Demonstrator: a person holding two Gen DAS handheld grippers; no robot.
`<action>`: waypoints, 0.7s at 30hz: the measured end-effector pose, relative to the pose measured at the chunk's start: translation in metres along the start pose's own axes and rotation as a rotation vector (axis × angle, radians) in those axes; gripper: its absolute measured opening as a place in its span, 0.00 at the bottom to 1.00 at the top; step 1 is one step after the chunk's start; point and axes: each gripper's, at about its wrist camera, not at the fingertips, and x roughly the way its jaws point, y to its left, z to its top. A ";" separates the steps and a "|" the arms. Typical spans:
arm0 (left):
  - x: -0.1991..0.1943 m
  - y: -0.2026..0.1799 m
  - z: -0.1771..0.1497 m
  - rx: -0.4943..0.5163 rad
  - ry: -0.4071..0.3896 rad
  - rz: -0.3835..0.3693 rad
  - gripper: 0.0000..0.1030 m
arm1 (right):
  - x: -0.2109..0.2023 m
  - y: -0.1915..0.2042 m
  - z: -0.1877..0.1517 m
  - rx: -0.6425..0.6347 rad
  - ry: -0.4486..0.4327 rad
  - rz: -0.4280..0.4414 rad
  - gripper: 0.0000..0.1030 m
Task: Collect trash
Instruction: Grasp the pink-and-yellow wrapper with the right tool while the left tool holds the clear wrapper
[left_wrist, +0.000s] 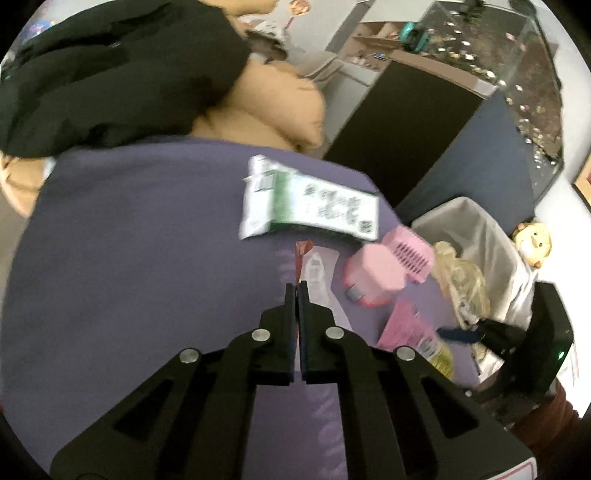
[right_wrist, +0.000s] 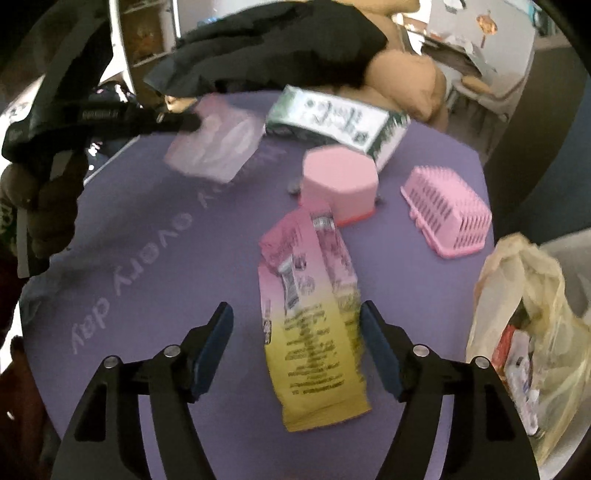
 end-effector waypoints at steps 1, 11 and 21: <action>-0.002 0.007 -0.002 -0.022 0.008 0.017 0.01 | -0.001 0.000 0.004 -0.008 -0.005 -0.009 0.65; 0.000 0.031 -0.022 -0.082 0.025 0.057 0.03 | 0.022 -0.015 0.026 0.065 0.099 0.031 0.30; 0.017 0.028 -0.024 -0.072 0.043 0.116 0.08 | -0.014 -0.018 0.036 0.093 0.006 -0.007 0.22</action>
